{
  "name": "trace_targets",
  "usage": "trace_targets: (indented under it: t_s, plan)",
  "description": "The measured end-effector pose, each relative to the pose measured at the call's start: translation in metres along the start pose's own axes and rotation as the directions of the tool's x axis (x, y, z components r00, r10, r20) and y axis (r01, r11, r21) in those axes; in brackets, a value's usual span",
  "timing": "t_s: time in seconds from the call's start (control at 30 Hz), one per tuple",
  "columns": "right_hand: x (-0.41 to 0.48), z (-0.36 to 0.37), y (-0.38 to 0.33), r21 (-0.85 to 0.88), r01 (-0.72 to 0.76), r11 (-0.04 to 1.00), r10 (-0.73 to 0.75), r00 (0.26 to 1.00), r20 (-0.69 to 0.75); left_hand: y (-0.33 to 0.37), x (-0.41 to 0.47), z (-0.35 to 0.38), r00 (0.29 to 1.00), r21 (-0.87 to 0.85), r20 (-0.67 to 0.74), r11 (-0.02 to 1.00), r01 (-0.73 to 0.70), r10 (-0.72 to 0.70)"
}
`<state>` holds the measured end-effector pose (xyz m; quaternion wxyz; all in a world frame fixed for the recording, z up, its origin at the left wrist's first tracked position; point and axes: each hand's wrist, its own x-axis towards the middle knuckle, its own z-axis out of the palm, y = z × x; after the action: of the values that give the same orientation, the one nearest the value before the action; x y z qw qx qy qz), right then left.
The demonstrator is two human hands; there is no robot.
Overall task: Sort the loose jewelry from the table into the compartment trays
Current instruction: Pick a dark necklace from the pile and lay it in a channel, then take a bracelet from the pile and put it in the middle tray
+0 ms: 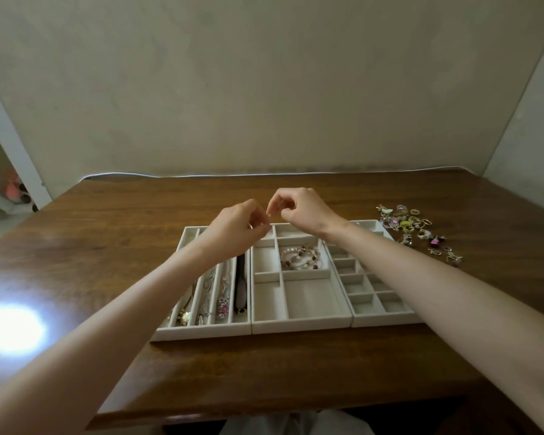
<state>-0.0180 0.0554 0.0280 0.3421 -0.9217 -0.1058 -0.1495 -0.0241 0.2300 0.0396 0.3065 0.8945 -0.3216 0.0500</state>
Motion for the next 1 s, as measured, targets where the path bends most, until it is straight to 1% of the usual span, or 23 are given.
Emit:
trace_targets:
  t_s: [0.1, 0.23, 0.33, 0.43, 0.6, 0.73, 0.83, 0.9, 1.0]
  plan:
    - [-0.012, -0.018, 0.014, 0.035, -0.049, 0.998, 0.051, 0.998, -0.040, -0.002, 0.020, 0.019, 0.997, -0.074, -0.065, 0.996, 0.045, -0.050]
    - [-0.033, -0.045, 0.037, 0.049, -0.131, 0.990, 0.134, 0.988, -0.071, 0.002, 0.043, 0.048, 0.994, -0.111, -0.060, 0.991, 0.080, -0.087]
    - [-0.048, -0.065, 0.059, 0.011, -0.205, 0.979, 0.205, 0.973, -0.102, 0.014, 0.059, 0.069, 0.998, -0.087, -0.052, 0.995, 0.040, -0.045]
    - [-0.063, -0.085, 0.081, -0.033, -0.271, 0.962, 0.264, 0.954, -0.144, 0.032, 0.072, 0.089, 0.999, -0.051, -0.011, 0.998, -0.033, 0.033]
    - [-0.089, -0.121, 0.113, -0.026, -0.366, 0.930, 0.350, 0.908, -0.228, 0.066, 0.090, 0.118, 0.991, -0.048, 0.058, 0.992, -0.120, 0.123]
    - [-0.106, -0.141, 0.135, -0.081, -0.443, 0.893, 0.404, 0.867, -0.292, 0.083, 0.101, 0.139, 0.986, -0.058, 0.085, 0.989, -0.137, 0.141]
    - [-0.112, -0.144, 0.148, -0.102, -0.502, 0.859, 0.454, 0.838, -0.302, 0.091, 0.106, 0.151, 0.982, -0.053, 0.116, 0.988, -0.143, 0.148]
    - [-0.112, -0.142, 0.155, -0.136, -0.518, 0.844, 0.465, 0.835, -0.294, 0.094, 0.110, 0.157, 0.980, -0.036, 0.126, 0.988, -0.152, 0.156]
    - [-0.105, -0.136, 0.160, -0.198, -0.497, 0.845, 0.433, 0.853, -0.291, 0.098, 0.116, 0.162, 0.980, 0.000, 0.117, 0.987, -0.163, 0.162]
